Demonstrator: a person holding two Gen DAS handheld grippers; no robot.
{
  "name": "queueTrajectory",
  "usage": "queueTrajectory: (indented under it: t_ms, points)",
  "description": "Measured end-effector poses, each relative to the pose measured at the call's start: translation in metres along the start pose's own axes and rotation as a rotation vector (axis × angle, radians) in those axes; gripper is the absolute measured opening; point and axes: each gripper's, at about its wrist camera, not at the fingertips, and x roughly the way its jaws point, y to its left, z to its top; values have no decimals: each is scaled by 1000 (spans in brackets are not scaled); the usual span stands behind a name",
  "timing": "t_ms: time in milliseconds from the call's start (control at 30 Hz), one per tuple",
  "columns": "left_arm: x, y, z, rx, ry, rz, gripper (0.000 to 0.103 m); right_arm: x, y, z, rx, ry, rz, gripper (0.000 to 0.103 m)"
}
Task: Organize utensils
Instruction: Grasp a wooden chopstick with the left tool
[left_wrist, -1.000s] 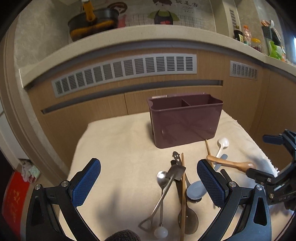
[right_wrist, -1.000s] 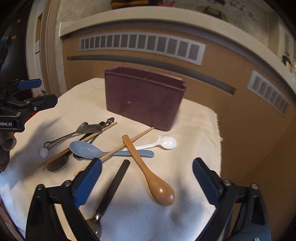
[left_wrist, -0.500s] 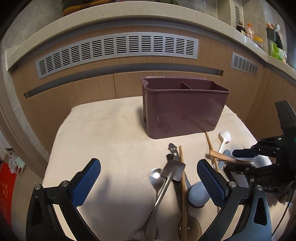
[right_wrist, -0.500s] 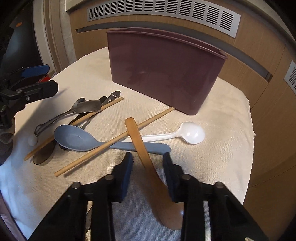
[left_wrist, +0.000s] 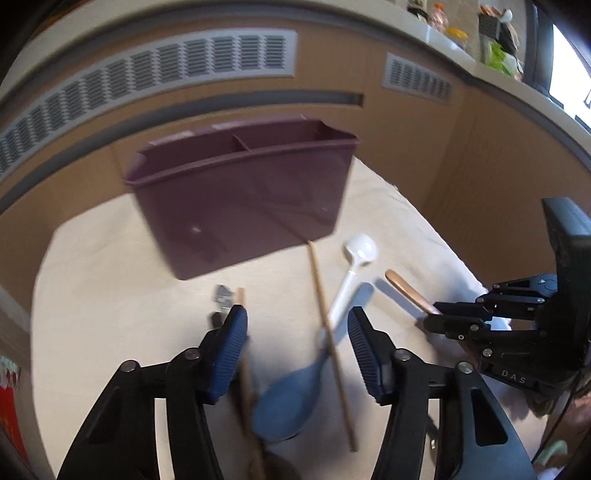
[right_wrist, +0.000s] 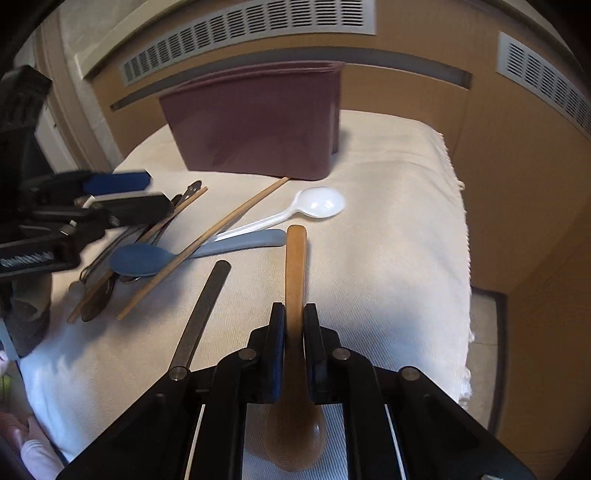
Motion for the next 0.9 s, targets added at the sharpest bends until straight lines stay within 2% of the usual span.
queueTrajectory:
  t_ms: [133, 167, 200, 267, 333, 367, 500, 667, 900]
  points:
    - [26, -11, 10, -1, 98, -24, 42, -5, -3, -2, 50, -40, 5, 9]
    - [33, -12, 13, -8, 126, -32, 35, -1, -2, -2, 54, -47, 6, 9]
    - [37, -13, 14, -13, 149, -39, 23, -2, -3, -5, 59, -51, 10, 9]
    - [45, -15, 14, -23, 193, -59, 17, -3, -3, -6, 66, -53, 16, 9]
    - [44, -20, 10, -6, 194, -47, 13, -2, -5, -7, 72, -53, 16, 9]
    - [41, -22, 9, 5, 195, -37, 7, -2, -6, -7, 76, -52, 17, 9]
    - [34, -29, -3, 46, 212, -4, 7, 1, -6, -7, 75, -44, 17, 9]
    - [24, -25, -23, 47, 240, 7, 6, 1, -5, -6, 72, -37, 12, 10]
    - [13, -31, -38, 65, 260, -28, 8, 9, -3, 1, 75, -1, 15, 11]
